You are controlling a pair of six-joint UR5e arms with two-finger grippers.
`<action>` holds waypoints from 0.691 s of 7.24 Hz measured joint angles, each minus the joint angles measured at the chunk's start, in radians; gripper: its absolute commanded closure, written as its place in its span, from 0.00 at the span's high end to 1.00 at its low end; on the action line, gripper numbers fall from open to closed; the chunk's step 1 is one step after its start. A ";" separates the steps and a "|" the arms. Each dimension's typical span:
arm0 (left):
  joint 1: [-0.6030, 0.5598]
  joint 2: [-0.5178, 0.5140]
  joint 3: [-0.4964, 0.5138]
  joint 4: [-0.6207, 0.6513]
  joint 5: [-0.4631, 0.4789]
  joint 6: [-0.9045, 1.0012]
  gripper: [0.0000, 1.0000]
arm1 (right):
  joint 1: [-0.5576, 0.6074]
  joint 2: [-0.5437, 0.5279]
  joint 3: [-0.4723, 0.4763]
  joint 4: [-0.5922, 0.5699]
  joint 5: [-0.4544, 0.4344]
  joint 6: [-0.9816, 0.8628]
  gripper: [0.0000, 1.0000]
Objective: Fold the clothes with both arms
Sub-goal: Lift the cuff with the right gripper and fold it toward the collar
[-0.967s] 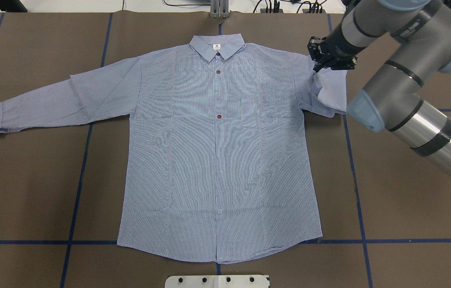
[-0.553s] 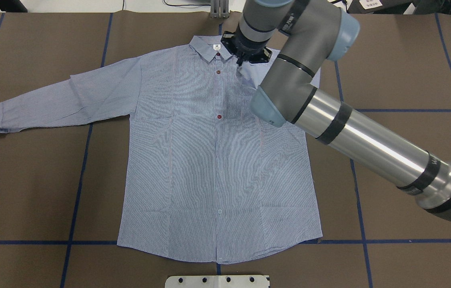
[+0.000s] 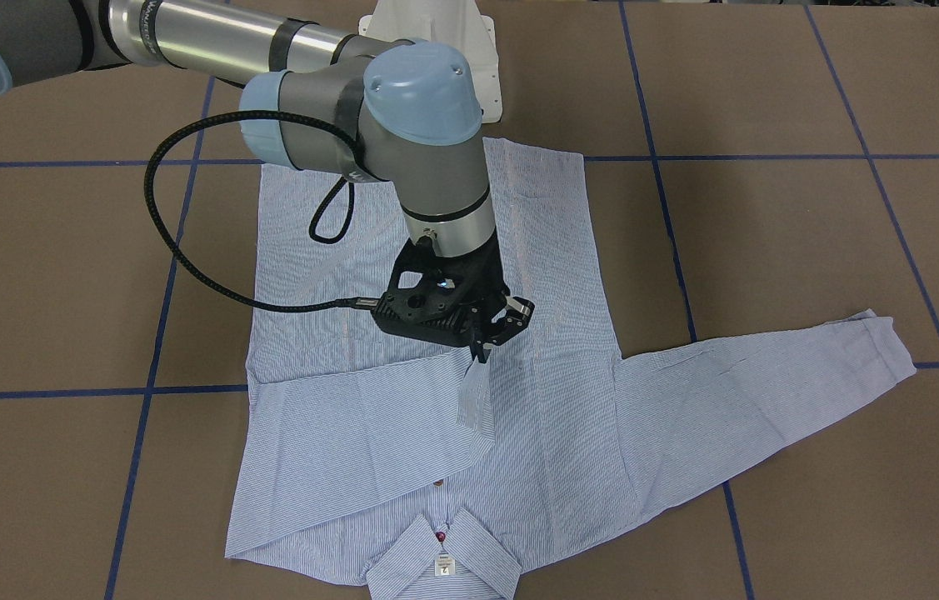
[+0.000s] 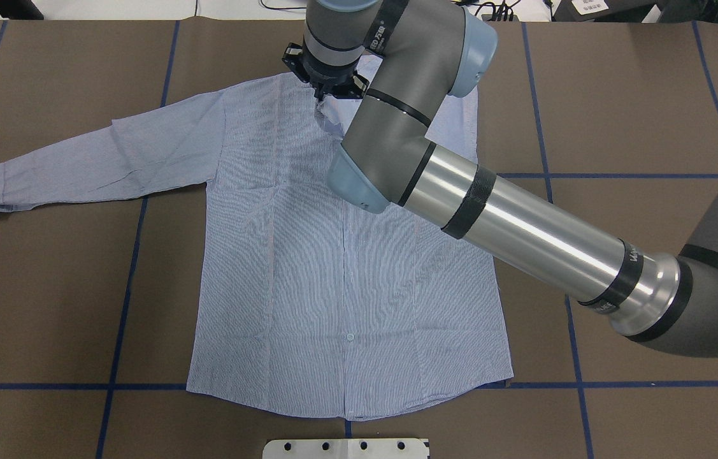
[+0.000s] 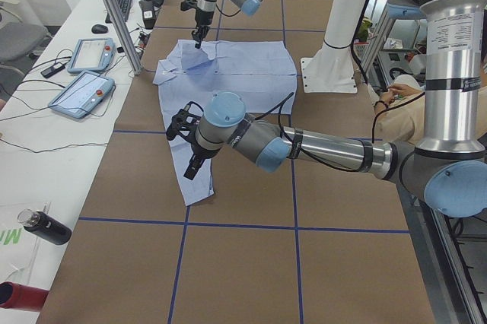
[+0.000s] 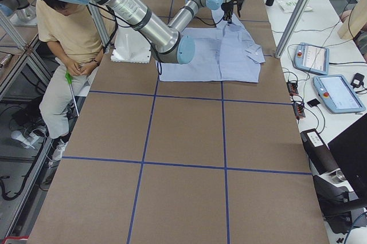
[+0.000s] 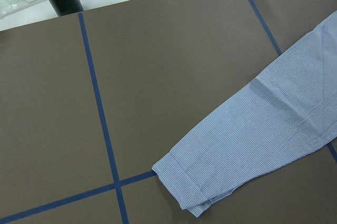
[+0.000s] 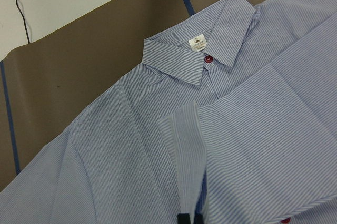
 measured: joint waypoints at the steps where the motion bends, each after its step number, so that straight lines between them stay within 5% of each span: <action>1: 0.000 0.001 0.000 -0.007 -0.017 0.000 1.00 | -0.012 0.006 -0.006 0.014 -0.022 0.008 0.00; 3: 0.000 0.001 0.002 -0.021 -0.028 -0.004 1.00 | -0.022 0.010 -0.046 0.068 -0.044 0.013 0.00; 4: 0.000 0.000 0.005 -0.024 -0.029 -0.004 1.00 | -0.025 0.010 -0.072 0.096 -0.060 0.016 0.99; 5: 0.000 -0.001 0.007 -0.027 -0.030 -0.003 1.00 | -0.027 0.012 -0.091 0.114 -0.074 0.020 1.00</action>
